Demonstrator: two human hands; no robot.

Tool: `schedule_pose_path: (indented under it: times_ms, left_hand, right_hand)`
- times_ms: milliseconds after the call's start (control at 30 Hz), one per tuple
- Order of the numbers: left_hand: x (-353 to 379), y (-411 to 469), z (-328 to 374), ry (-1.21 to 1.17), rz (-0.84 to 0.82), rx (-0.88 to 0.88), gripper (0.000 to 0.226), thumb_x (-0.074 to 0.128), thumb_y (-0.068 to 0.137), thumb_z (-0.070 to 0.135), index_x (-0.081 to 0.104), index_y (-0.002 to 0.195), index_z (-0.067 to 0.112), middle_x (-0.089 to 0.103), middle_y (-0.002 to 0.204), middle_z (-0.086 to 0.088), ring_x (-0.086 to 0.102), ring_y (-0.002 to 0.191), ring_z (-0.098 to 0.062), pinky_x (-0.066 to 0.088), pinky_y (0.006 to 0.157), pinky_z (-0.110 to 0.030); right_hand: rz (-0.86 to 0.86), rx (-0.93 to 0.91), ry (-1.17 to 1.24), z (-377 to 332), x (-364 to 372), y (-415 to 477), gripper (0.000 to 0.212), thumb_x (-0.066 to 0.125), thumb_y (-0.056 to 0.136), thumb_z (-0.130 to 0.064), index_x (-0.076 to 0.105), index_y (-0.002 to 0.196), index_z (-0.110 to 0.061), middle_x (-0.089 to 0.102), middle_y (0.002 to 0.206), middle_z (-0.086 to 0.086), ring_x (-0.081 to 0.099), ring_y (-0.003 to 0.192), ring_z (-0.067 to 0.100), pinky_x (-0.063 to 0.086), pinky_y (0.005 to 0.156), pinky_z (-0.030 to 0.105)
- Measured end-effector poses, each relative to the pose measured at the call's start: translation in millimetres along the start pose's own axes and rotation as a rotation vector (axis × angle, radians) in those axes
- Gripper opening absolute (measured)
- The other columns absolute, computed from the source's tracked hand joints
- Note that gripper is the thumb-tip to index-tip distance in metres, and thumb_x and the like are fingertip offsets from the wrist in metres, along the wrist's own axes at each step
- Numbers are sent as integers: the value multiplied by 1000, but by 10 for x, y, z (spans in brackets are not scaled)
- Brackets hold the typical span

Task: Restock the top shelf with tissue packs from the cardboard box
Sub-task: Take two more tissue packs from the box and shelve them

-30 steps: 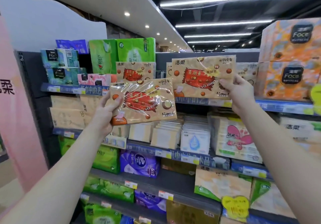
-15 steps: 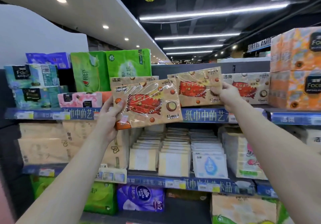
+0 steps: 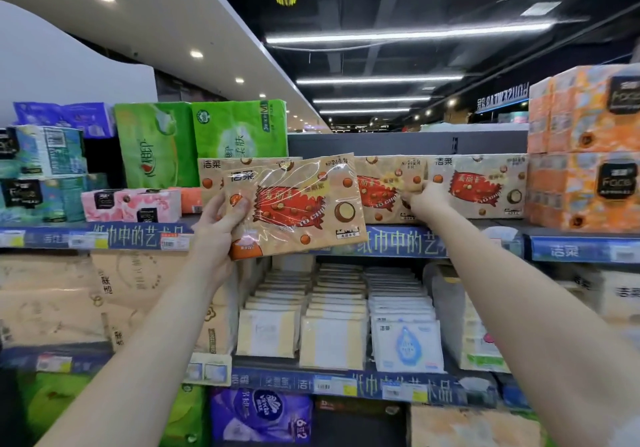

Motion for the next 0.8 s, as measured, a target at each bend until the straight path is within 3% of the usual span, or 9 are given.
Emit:
schedule_pose_path:
  times_ms: [67,133,233,333,433,500,567,700,800]
  left_hand:
    - [103,-21,-31,-2,-2,11,69,75,90,12,45,153,14,70,133,-14,78,98,-22,64,73,-36]
    - [231,-42,-75,8,2,14,63,72,93,9,48,151,13,72,128,-15,79,92,-20,63,69,-33]
    - [477,-68,-168,36,-2,27,62,73,93,10,50,150,13,71,130,-17,78,94,-22,63,71,-35]
    - [753,-81,-285,23,12,8,66,78,88,10,51,148,15,72,129,-16,77,101,-26,63,80,-43]
    - [1132,-123,-414,22,-25,-2,53,78,90,9,54,135,23,75,123,-7,77,103,-25,62,87,-47]
    - [1427,-161,-511,59,-72,22,41,73,94,7,56,125,27,81,103,6,78,95,-17,63,79,-39]
    - [1728,-181,-626,93,-97,40,43,73,95,7,53,129,25,82,96,6,78,91,-14,62,74,-32]
    - [2302,-183,-877,183,-142,29,47,81,89,18,49,122,26,74,117,-7,77,93,-14,61,79,-34]
    - [2641,-188,-1037,300,-189,37,45,85,87,28,51,116,32,72,112,2,75,99,-14,62,87,-38]
  right_hand:
    - [-25,-5,-26,-6,-19,20,34,65,100,-22,62,131,-11,65,129,8,59,116,30,45,90,35]
    - [-51,1,-47,11,-68,30,38,66,99,-26,61,132,-10,65,122,4,61,112,27,48,89,35]
    - [15,26,-76,62,-197,64,47,70,93,-39,60,128,-9,67,113,4,63,98,22,56,82,38]
    - [78,-1,113,79,-426,-19,46,67,94,-38,59,130,-10,66,119,5,61,105,21,54,87,40]
    - [-280,1,421,76,-744,-295,37,62,97,-45,66,121,-17,76,114,7,72,104,25,56,94,44]
    - [-420,-99,403,123,-977,-427,32,65,96,-46,68,119,-24,79,109,2,76,100,20,56,90,40]
    - [-338,-172,331,217,-1185,-445,22,73,93,-34,67,114,-30,80,105,-1,77,96,17,59,86,38]
    - [-77,-177,350,471,-1513,-264,24,69,95,-7,71,113,-23,79,103,1,77,91,18,64,70,36]
    - [46,-154,307,693,-1705,-120,30,66,96,-7,71,116,-28,77,105,-4,74,97,19,63,79,42]
Point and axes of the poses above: each hand's wrist, its own y-axis towards the middle knuckle, its own x-axis out of the palm, z = x × y, the point moved 1 cm from there along y, towards the middle knuckle
